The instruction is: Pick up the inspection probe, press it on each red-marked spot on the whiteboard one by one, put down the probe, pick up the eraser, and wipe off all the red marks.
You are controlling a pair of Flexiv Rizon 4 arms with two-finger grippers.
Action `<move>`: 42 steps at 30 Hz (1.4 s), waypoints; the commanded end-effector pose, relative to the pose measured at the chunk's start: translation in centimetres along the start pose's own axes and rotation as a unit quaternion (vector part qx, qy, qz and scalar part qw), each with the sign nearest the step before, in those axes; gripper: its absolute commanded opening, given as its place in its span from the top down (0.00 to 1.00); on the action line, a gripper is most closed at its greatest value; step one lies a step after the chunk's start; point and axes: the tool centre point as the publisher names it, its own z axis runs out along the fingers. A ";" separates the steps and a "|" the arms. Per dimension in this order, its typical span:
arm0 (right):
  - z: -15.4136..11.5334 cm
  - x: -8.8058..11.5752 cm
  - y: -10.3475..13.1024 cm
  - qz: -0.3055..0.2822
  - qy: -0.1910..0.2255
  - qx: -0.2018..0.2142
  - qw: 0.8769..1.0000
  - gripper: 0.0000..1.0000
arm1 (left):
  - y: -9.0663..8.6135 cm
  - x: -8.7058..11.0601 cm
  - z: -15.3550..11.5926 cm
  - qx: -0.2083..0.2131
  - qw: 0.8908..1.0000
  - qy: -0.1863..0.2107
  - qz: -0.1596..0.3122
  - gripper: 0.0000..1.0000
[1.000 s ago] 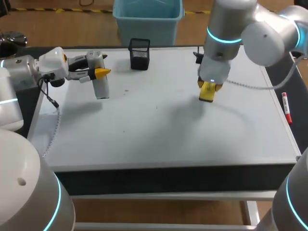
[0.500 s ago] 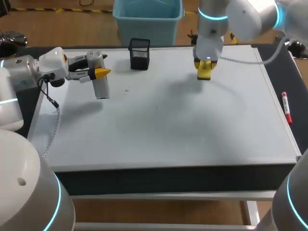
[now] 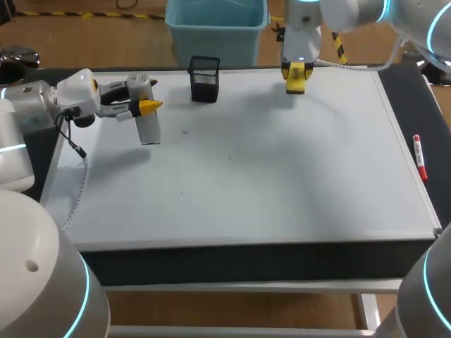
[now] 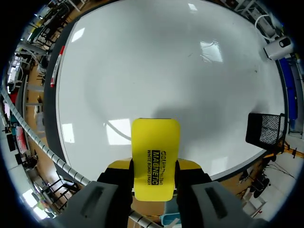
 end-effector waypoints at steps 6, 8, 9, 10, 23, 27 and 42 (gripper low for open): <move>1.3 -2.0 -5.2 -0.005 0.007 -0.072 0.997 1.00 | 0.0 0.0 0.0 0.001 1.000 0.000 0.001 1.00; 1.5 -2.4 -5.4 -0.006 0.005 -0.074 0.997 1.00 | 0.0 0.0 0.0 0.001 1.000 0.000 0.001 1.00; 1.7 -2.6 -5.4 -0.007 0.005 -0.075 0.997 1.00 | 0.0 0.0 0.0 0.001 1.000 0.000 0.001 1.00; 1.9 -2.7 -5.4 -0.008 0.006 -0.077 0.997 1.00 | 0.0 0.0 0.0 0.001 1.000 0.000 0.001 1.00; 3.4 -3.6 -5.4 -0.016 0.006 -0.086 0.996 1.00 | 0.0 0.0 0.0 0.001 1.000 0.000 0.001 1.00; 3.6 -3.8 -5.0 -0.016 0.006 -0.086 0.996 1.00 | 0.0 0.0 0.0 0.001 1.000 0.000 0.001 1.00; 4.8 -4.1 -4.1 -0.024 0.007 -0.085 0.996 1.00 | 0.0 0.0 0.0 0.001 1.000 0.000 0.001 1.00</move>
